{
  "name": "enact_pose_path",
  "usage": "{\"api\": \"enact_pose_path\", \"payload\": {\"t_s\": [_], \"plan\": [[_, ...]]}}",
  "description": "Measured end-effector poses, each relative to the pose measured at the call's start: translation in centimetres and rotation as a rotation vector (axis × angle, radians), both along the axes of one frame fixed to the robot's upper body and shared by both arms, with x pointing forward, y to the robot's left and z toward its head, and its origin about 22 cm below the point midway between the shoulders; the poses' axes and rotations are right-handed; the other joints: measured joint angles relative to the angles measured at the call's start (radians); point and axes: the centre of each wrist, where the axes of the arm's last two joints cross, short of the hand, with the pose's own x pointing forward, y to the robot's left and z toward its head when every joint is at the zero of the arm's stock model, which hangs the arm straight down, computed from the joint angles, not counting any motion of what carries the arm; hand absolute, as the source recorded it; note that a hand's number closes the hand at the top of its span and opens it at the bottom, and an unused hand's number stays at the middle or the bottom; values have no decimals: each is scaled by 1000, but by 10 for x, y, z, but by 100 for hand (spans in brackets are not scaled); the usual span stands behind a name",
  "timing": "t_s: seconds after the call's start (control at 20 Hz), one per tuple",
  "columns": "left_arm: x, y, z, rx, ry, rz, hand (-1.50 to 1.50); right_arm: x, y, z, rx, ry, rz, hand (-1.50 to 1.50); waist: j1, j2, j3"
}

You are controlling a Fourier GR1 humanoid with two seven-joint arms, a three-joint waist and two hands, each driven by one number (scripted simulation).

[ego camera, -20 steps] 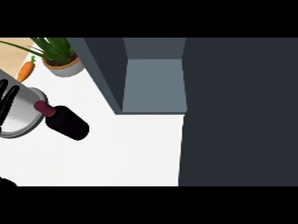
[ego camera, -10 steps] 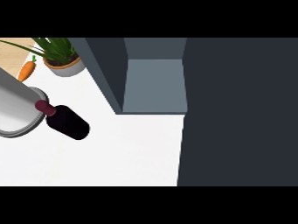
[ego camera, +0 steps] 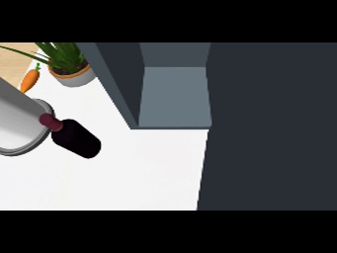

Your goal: Pick up the wine, place it into the cabinet and close the cabinet

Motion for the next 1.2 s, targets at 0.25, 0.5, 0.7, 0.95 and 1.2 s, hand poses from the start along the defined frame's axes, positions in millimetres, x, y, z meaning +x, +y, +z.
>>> {"api": "enact_pose_path", "payload": {"t_s": [0.25, 0.5, 0.7, 0.95, 1.2], "plan": [[5, -6, 5, 8, 20, 13, -150, 1, 0, 13, -1, -2, -20, -150, -3, 0, 0], [19, -9, -3, 12, 44, 34, -150, 2, 1, 22, 6, -9, -30, -150, -5, 1, 0], [30, -5, -11, 10, 55, 72, -150, 1, 3, 27, 7, 1, -29, -150, -8, 1, 0], [39, -10, -30, 14, 63, 112, -150, 1, 6, 39, 1, -5, -31, -150, -8, 0, 0], [49, -4, -46, 31, 83, 137, -150, -1, 8, 48, -2, -13, -26, -150, -9, 0, 0]]}}
